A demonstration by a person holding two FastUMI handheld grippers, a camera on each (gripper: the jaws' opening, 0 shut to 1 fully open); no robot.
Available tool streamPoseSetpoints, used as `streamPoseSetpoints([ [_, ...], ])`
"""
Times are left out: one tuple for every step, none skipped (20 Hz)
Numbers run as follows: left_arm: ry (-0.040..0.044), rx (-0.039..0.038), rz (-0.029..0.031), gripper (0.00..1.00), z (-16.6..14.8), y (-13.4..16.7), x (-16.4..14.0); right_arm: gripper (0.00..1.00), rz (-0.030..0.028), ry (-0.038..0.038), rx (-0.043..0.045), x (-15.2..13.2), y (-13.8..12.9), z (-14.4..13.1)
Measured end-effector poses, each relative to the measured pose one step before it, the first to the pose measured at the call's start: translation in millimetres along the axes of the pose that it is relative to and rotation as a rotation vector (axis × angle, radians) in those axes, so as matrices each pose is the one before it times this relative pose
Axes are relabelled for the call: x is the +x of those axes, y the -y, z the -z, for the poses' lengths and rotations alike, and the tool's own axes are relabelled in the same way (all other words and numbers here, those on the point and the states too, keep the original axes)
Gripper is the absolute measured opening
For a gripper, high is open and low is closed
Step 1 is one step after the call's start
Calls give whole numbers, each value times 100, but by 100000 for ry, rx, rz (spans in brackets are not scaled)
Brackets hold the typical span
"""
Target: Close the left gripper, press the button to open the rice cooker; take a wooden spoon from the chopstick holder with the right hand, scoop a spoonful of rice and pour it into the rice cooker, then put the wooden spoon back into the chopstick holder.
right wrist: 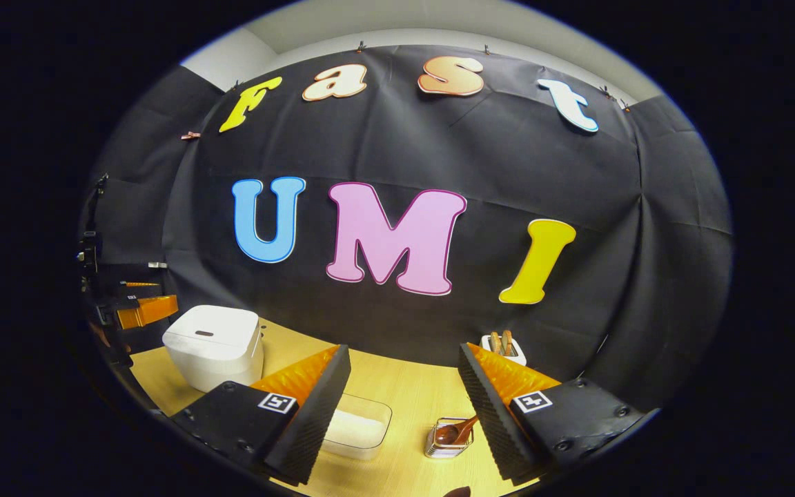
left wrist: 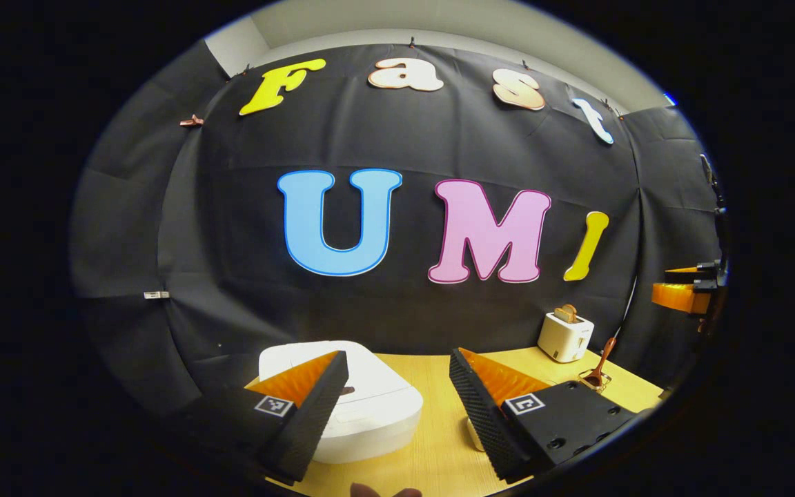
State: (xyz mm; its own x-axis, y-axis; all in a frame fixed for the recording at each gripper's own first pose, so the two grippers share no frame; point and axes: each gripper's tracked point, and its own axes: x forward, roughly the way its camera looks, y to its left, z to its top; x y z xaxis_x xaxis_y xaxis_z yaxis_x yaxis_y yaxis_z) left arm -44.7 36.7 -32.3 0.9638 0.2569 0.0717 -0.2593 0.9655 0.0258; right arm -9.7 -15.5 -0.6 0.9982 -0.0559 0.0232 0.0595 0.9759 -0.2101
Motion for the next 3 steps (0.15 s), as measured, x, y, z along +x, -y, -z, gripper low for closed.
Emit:
streamPoseSetpoints([
  [195,-428,-592,96,-33,-207,70,98,107,424,17,130,79,-94],
  [155,-469,-357,95,-208,-124,147,98,118,240,38,237,78,-84],
  [316,-287,-437,95,-112,-89,184,98,-208,-1,183,210,-87,-29],
])
